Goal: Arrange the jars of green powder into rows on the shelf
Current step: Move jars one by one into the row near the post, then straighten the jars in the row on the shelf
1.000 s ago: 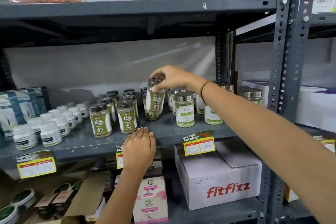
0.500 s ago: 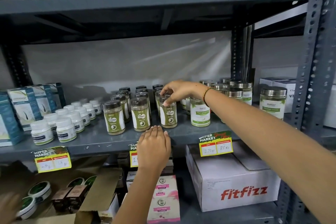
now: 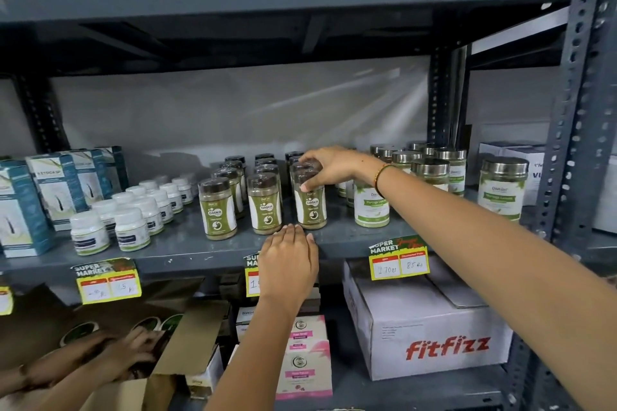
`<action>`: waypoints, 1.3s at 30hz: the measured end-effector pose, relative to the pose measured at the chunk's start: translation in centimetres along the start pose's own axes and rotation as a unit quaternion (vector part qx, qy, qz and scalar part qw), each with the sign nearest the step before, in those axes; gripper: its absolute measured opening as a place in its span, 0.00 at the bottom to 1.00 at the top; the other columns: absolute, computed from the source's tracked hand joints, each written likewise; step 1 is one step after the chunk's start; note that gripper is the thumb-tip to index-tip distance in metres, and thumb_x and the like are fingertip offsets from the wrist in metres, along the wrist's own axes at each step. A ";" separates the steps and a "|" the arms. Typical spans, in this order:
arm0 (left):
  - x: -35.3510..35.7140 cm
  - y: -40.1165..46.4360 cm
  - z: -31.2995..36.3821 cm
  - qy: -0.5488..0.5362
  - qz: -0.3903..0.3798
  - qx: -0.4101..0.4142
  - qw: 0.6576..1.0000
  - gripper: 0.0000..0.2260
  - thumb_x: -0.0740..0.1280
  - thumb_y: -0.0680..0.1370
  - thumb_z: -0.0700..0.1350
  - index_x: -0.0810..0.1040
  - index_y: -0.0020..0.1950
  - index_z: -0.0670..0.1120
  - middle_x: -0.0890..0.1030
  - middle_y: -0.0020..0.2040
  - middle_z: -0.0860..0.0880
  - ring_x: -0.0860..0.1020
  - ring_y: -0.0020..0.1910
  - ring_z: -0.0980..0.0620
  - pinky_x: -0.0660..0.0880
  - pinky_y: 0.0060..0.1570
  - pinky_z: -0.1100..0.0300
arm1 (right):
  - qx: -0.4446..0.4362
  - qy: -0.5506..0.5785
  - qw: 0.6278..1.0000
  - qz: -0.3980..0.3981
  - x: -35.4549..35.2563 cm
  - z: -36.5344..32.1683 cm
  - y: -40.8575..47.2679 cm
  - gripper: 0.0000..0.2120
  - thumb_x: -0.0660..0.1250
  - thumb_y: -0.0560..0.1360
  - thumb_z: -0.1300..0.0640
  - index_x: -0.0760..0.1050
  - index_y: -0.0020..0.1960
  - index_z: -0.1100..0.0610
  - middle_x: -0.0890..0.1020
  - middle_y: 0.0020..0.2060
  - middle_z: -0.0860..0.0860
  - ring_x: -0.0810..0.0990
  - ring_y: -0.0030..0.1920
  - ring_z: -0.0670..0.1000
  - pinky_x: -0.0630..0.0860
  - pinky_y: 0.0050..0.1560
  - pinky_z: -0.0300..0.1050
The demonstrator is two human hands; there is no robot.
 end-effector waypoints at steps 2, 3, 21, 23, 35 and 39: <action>-0.1 0.0 0.0 0.004 -0.005 0.004 1.000 0.23 0.50 0.80 0.51 0.79 0.59 0.41 0.82 0.57 0.44 0.78 0.59 0.48 0.70 0.63 0.53 | -0.006 0.009 0.999 0.034 -0.6 0.0 -0.9 0.35 0.72 0.74 0.46 0.65 0.76 0.54 0.72 0.72 0.54 0.72 0.70 0.55 0.70 0.68 0.50; -0.1 0.0 0.0 0.004 -0.006 0.006 1.000 0.23 0.50 0.80 0.51 0.79 0.60 0.41 0.82 0.58 0.44 0.77 0.59 0.48 0.70 0.63 0.53 | -0.010 0.016 0.998 0.056 -1.1 0.0 -1.4 0.34 0.72 0.74 0.45 0.66 0.75 0.54 0.73 0.71 0.54 0.72 0.69 0.55 0.70 0.68 0.50; -0.9 -0.3 0.3 -0.004 -0.031 0.012 0.999 0.22 0.51 0.81 0.50 0.77 0.61 0.40 0.80 0.59 0.42 0.77 0.60 0.46 0.71 0.61 0.52 | 0.209 -0.285 0.913 0.204 -10.6 13.6 -13.9 0.20 0.66 0.75 0.40 0.80 0.57 0.54 0.82 0.51 0.57 0.80 0.54 0.61 0.78 0.49 0.54; -0.8 -0.3 0.3 -0.006 -0.032 0.012 0.999 0.21 0.52 0.81 0.50 0.77 0.61 0.40 0.81 0.59 0.42 0.77 0.60 0.46 0.71 0.61 0.52 | 0.260 -0.322 0.896 0.159 -10.7 15.4 -14.6 0.24 0.63 0.75 0.37 0.79 0.57 0.56 0.81 0.52 0.58 0.79 0.55 0.61 0.73 0.46 0.51; -0.5 -0.2 0.0 -0.007 -0.028 0.011 1.000 0.21 0.52 0.80 0.50 0.78 0.60 0.40 0.81 0.58 0.42 0.78 0.59 0.46 0.72 0.60 0.51 | 0.342 -0.371 0.861 0.065 -9.4 19.8 -14.7 0.20 0.61 0.77 0.43 0.79 0.61 0.54 0.80 0.57 0.53 0.78 0.58 0.57 0.69 0.44 0.49; -0.3 -0.2 -0.1 -0.013 -0.031 0.007 0.999 0.22 0.52 0.80 0.51 0.78 0.61 0.41 0.81 0.59 0.43 0.77 0.60 0.46 0.71 0.61 0.51 | 0.337 -0.342 0.873 0.082 -9.3 20.5 -14.2 0.18 0.64 0.76 0.44 0.79 0.60 0.54 0.80 0.55 0.54 0.78 0.56 0.57 0.71 0.45 0.50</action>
Point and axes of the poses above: each hand's wrist, its own y-axis towards the middle knuckle, its own x-axis out of the palm, z = x × y, the point moved 6 cm from there along y, towards the middle knuckle
